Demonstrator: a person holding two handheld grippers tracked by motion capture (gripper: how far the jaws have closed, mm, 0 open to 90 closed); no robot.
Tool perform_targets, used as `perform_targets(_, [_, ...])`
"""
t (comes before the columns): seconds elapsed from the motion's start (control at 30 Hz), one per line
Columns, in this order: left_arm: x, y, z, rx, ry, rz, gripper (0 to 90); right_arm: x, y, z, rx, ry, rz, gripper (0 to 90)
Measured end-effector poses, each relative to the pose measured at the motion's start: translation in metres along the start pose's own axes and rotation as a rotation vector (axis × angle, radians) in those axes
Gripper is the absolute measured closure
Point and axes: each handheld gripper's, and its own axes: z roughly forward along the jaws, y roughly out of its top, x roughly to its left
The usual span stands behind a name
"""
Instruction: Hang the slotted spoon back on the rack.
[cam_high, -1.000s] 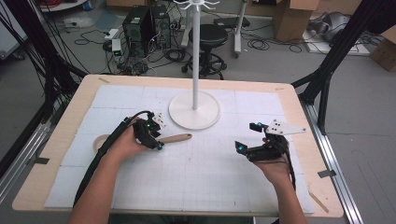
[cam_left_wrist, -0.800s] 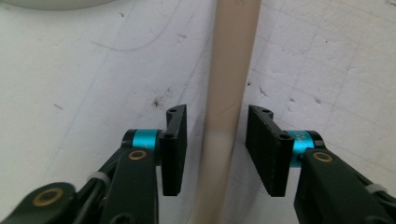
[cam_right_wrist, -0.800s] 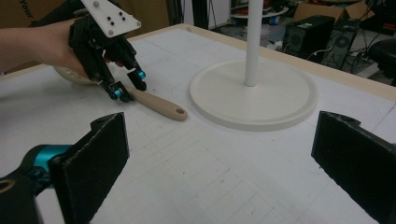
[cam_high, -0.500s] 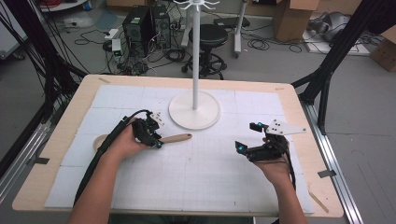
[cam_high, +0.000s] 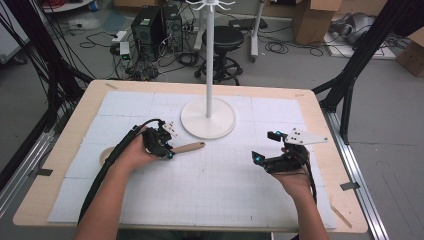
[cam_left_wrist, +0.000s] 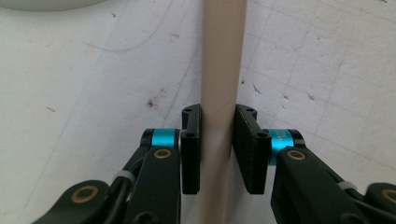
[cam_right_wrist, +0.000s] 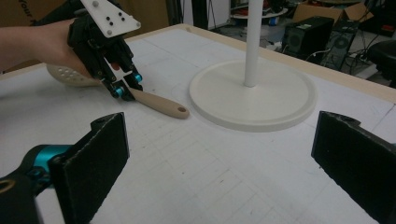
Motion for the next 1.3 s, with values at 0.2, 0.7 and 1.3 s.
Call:
perform_targets(0.2, [-0.002, 0.001, 0.0, 0.008, 0.01, 0.007, 74.1, 0.001, 0.0, 0.0, 0.004, 0.0, 0.003, 3.0])
perform_targets(0.7, [-0.006, -0.002, -0.021, -0.039, 0.013, 0.008, 74.2, 0.001, 0.0, 0.0, 0.004, 0.0, 0.002, 3.0])
perform_targets(1.3, [-0.004, -0.011, -0.068, -0.247, 0.003, -0.018, 74.3, 0.001, 0.0, 0.002, 0.007, 0.004, -0.003, 3.1])
